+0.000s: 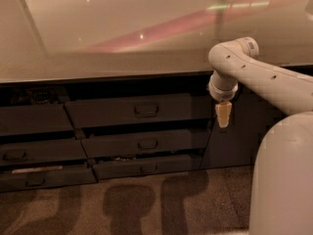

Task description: Open top drawer

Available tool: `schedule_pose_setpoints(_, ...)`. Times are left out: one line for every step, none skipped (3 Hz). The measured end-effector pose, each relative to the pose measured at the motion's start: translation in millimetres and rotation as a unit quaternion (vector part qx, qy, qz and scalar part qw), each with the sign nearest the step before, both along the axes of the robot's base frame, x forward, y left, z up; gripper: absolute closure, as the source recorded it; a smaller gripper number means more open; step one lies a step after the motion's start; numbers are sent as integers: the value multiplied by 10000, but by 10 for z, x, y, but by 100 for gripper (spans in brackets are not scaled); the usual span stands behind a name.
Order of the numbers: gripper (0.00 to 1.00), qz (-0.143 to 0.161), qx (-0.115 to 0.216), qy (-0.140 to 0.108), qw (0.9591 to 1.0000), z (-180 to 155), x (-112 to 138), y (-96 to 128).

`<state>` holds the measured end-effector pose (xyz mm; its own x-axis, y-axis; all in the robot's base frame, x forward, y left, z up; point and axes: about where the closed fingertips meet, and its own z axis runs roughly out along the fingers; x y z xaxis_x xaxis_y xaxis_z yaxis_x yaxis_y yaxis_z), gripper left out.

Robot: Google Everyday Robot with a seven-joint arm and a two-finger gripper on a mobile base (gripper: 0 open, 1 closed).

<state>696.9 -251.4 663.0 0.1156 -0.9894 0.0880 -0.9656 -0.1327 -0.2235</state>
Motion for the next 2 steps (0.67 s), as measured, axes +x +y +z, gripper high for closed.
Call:
schedule_pose_setpoints(0,290,-469,116,9984,-173,45,357)
schedule_pose_setpoints(0,290,-469,117,9984,-173,45,357)
